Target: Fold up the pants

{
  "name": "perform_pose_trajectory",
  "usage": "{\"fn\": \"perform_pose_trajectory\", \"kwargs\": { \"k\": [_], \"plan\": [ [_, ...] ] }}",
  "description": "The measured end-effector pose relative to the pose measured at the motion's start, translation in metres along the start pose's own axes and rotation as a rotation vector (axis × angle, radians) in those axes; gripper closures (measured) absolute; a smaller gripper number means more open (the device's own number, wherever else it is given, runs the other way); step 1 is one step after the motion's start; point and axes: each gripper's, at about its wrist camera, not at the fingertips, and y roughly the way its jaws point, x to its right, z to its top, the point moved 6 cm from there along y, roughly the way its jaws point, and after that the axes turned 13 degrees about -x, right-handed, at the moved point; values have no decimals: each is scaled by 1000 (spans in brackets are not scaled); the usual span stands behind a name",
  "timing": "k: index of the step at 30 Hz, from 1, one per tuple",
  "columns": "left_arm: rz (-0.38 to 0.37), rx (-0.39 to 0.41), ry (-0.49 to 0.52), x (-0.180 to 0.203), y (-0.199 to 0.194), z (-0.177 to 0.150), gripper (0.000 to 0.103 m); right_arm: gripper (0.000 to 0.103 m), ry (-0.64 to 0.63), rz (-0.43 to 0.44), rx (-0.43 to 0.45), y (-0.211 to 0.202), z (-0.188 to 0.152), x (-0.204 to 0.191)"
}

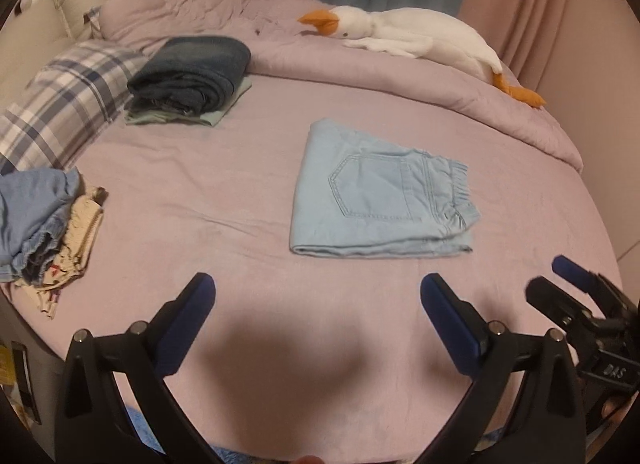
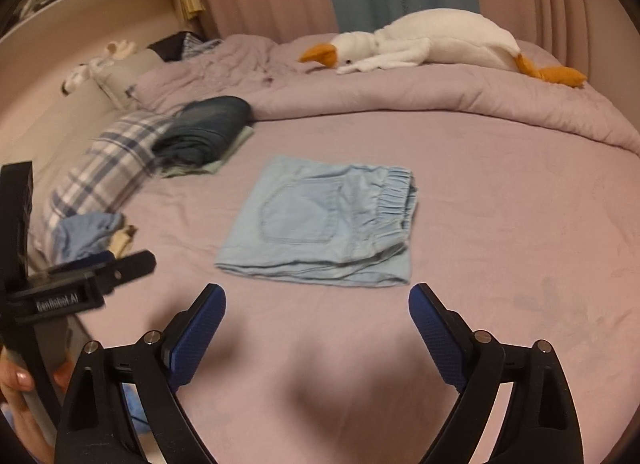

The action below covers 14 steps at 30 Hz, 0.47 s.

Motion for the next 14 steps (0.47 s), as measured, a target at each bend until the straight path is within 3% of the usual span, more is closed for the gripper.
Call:
{"fn": "perform_pose_trajectory", "kwargs": {
  "k": [6, 14],
  "plan": [
    [40, -21, 49, 9, 5, -15, 1, 6, 35, -28, -55, 20, -16, 1],
    [28, -18, 47, 13, 0, -15, 1, 6, 18, -51, -28, 9, -17, -8]
  ]
}}
